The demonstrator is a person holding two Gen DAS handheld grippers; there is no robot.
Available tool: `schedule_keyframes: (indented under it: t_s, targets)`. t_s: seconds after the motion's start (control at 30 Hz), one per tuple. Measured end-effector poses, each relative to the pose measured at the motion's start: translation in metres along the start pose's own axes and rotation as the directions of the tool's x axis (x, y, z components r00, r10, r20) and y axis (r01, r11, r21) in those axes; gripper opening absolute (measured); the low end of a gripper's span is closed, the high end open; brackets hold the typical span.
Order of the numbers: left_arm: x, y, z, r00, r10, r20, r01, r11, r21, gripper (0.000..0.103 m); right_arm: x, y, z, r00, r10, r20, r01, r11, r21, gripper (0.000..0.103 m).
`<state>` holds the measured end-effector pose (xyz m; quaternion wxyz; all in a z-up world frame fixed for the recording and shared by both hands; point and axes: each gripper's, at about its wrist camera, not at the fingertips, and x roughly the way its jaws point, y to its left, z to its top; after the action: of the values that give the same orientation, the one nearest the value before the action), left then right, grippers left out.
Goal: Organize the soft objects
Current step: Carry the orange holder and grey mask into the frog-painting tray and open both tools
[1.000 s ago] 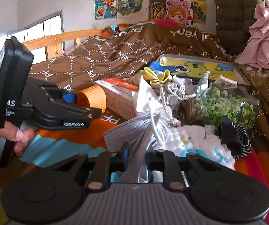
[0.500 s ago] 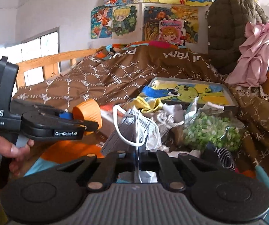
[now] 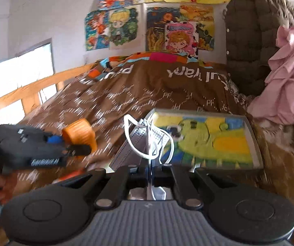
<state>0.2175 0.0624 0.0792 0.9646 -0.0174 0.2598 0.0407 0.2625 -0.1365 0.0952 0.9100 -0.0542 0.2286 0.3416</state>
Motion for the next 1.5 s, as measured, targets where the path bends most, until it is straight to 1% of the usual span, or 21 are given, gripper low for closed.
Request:
schedule_keyframes:
  t_s: [0.07, 0.13, 0.2, 0.27, 0.37, 0.4, 0.5, 0.57, 0.67, 0.8, 0.87, 0.97, 1.07, 1.13, 1.17, 1.2, 1.23, 1.3, 1.37, 1.43, 1.5]
  targets:
    - [0.025, 0.007, 0.017, 1.000, -0.002, -0.005, 0.001, 1.000, -0.029, 0.036, 0.037, -0.018, 0.019, 1.000, 0.024, -0.013, -0.023, 0.998, 0.051, 0.003]
    - [0.057, 0.011, 0.031, 1.000, 0.004, -0.021, -0.005, 0.999, -0.037, 0.036, 0.071, -0.035, 0.029, 0.999, 0.037, -0.027, -0.034, 0.995, 0.091, 0.003]
    - [0.087, 0.011, 0.042, 0.999, -0.001, -0.035, 0.001, 1.000, -0.017, 0.038, 0.101, -0.050, 0.031, 0.998, 0.042, -0.049, -0.035, 0.991, 0.130, 0.003]
    - [0.113, 0.010, 0.049, 0.999, -0.015, -0.045, 0.015, 1.000, 0.002, 0.038, 0.127, -0.063, 0.030, 0.997, 0.030, -0.072, -0.018, 0.987, 0.162, 0.003]
    - [0.145, 0.007, 0.053, 0.997, -0.043, -0.066, 0.044, 0.999, 0.016, 0.038, 0.155, -0.076, 0.025, 0.993, 0.012, -0.115, 0.011, 0.981, 0.195, 0.003]
    - [0.157, 0.007, 0.054, 0.996, -0.055, -0.071, 0.056, 0.998, 0.007, 0.038, 0.161, -0.078, 0.024, 0.992, 0.010, -0.127, 0.016, 0.979, 0.201, 0.003]
    - [0.180, 0.010, 0.051, 0.992, -0.076, -0.098, 0.074, 0.997, -0.020, 0.038, 0.173, -0.083, 0.023, 0.988, -0.012, -0.157, 0.044, 0.978, 0.202, 0.003]
    - [0.194, 0.013, 0.048, 0.987, -0.105, -0.124, 0.102, 0.994, -0.037, 0.038, 0.179, -0.087, 0.022, 0.984, -0.026, -0.177, 0.063, 0.977, 0.206, 0.003]
    - [0.208, 0.017, 0.042, 0.979, -0.139, -0.152, 0.131, 0.989, -0.063, 0.038, 0.187, -0.090, 0.022, 0.975, -0.047, -0.216, 0.093, 0.974, 0.206, 0.003]
    - [0.220, 0.021, 0.038, 0.971, -0.161, -0.180, 0.144, 0.984, -0.101, 0.038, 0.192, -0.092, 0.021, 0.967, -0.074, -0.246, 0.123, 0.974, 0.191, 0.005]
    - [0.224, 0.021, 0.038, 0.969, -0.165, -0.186, 0.146, 0.983, -0.111, 0.040, 0.195, -0.092, 0.020, 0.962, -0.081, -0.259, 0.132, 0.974, 0.184, 0.007]
    - [0.226, 0.021, 0.034, 0.965, -0.171, -0.196, 0.150, 0.982, -0.116, 0.044, 0.197, -0.092, 0.019, 0.960, -0.090, -0.266, 0.140, 0.975, 0.174, 0.013]
    - [0.228, 0.022, 0.032, 0.963, -0.171, -0.208, 0.147, 0.981, -0.126, 0.050, 0.197, -0.094, 0.018, 0.958, -0.098, -0.269, 0.149, 0.972, 0.179, 0.015]
    - [0.227, 0.023, 0.031, 0.963, -0.173, -0.206, 0.147, 0.980, -0.133, 0.052, 0.196, -0.094, 0.018, 0.956, -0.109, -0.271, 0.159, 0.973, 0.169, 0.017]
    - [0.226, 0.022, 0.031, 0.964, -0.173, -0.204, 0.148, 0.980, -0.131, 0.054, 0.196, -0.095, 0.018, 0.955, -0.117, -0.272, 0.166, 0.972, 0.165, 0.022]
    - [0.226, 0.022, 0.031, 0.964, -0.170, -0.202, 0.147, 0.981, -0.127, 0.059, 0.195, -0.095, 0.018, 0.955, -0.122, -0.271, 0.171, 0.972, 0.164, 0.029]
    - [0.225, 0.021, 0.032, 0.966, -0.166, -0.201, 0.143, 0.982, -0.125, 0.062, 0.194, -0.096, 0.018, 0.955, -0.125, -0.269, 0.174, 0.971, 0.165, 0.032]
    - [0.223, 0.021, 0.032, 0.967, -0.160, -0.198, 0.137, 0.982, -0.127, 0.064, 0.190, -0.097, 0.019, 0.956, -0.132, -0.261, 0.179, 0.969, 0.168, 0.045]
    - [0.220, 0.021, 0.032, 0.970, -0.150, -0.193, 0.127, 0.984, -0.129, 0.067, 0.186, -0.099, 0.020, 0.958, -0.136, -0.254, 0.183, 0.968, 0.173, 0.055]
    - [0.216, 0.020, 0.032, 0.972, -0.136, -0.190, 0.112, 0.985, -0.130, 0.071, 0.181, -0.101, 0.021, 0.959, -0.134, -0.250, 0.182, 0.967, 0.177, 0.059]
    - [0.210, 0.019, 0.032, 0.975, -0.125, -0.181, 0.103, 0.986, -0.128, 0.075, 0.175, -0.103, 0.022, 0.958, -0.149, -0.244, 0.194, 0.966, 0.173, 0.065]
